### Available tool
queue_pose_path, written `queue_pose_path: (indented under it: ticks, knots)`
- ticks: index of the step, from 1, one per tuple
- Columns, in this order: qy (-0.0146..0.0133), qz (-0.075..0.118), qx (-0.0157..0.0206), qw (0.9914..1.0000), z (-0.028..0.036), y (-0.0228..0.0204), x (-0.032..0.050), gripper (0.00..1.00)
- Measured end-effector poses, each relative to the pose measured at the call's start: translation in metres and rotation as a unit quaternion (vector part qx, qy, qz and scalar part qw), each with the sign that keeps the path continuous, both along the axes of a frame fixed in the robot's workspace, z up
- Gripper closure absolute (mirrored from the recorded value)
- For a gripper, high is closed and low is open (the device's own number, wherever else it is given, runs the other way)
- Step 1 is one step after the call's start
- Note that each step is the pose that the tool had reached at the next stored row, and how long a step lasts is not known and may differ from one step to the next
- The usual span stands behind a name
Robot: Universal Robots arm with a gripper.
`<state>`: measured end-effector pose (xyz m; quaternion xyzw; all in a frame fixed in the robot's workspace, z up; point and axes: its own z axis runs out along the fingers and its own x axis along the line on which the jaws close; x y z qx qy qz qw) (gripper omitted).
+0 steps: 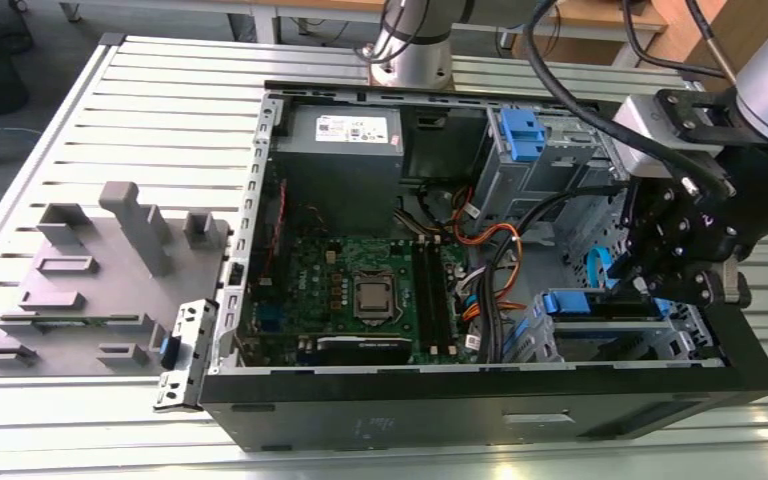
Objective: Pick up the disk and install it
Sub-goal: 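Insert the first disk wire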
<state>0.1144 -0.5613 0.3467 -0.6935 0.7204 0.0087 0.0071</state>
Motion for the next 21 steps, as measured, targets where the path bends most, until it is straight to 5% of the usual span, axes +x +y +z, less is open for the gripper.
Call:
queue_pose_path:
  ticks: [4, 21]
  knots:
    - [0.0, 0.0, 0.0, 1.0, 0.0041, 0.0, 0.0, 0.76]
    - [0.0016, 0.0, 0.0, 1.0, 0.0043, 0.0, 0.0119, 0.76]
